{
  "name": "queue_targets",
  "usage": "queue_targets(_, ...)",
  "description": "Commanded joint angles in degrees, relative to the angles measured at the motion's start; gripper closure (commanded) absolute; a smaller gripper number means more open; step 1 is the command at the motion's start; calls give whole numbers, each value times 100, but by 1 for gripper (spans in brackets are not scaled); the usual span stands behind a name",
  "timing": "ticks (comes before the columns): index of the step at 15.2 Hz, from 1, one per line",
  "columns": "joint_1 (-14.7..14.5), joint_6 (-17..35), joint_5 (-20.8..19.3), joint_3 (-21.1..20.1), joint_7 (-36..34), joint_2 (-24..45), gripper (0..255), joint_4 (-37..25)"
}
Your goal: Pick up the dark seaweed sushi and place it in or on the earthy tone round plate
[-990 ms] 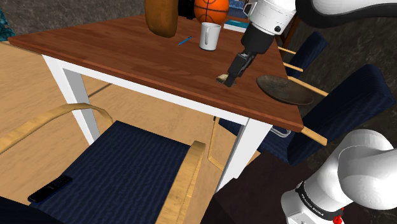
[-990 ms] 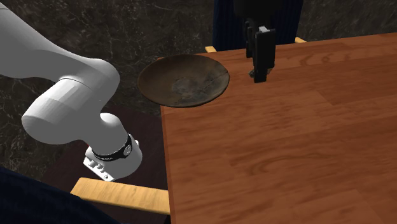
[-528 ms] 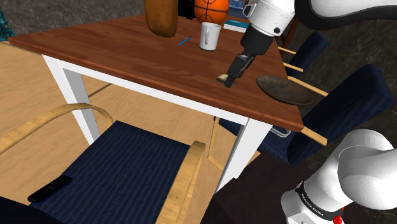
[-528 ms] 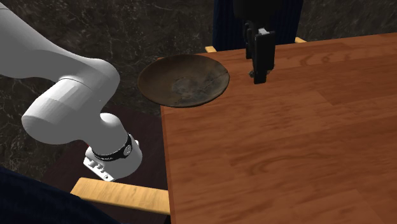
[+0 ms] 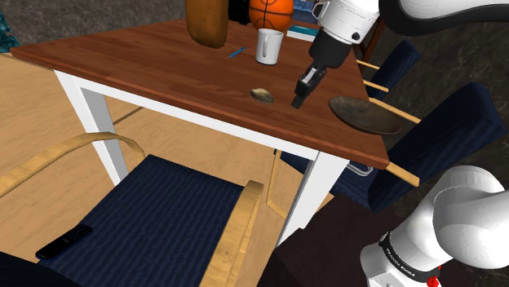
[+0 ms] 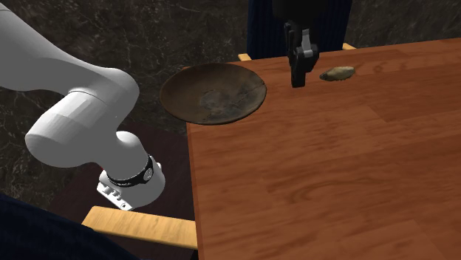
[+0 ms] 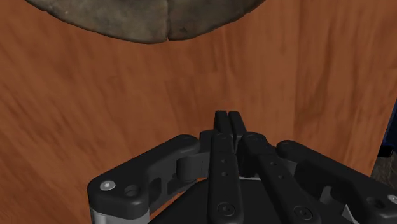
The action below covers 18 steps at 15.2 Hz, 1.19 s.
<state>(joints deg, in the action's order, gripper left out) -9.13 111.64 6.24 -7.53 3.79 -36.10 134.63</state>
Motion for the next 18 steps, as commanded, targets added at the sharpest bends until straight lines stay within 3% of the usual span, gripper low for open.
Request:
queue_targets(1,-10,-9,13,-15,-2,24,255,22)
queue_targets(2,0,-2,1,-1,-1,4,255,-3)
queue_targets(3,0,-2,1,-1,-1,4,0,-3)
queue_targets(8,1035,-786,-1046,-1867,-3628,1230,0,-1644)
queue_targets(10,1428,-1449,-1699,-2594,-5101,2056,0,-2614)
queue_targets(12,1617,-2289,-2470,-3218,-6473,3055,0,-3676)
queue_targets(18,1596,-1798,-2421,-3027,-6444,2923,0,-3115)
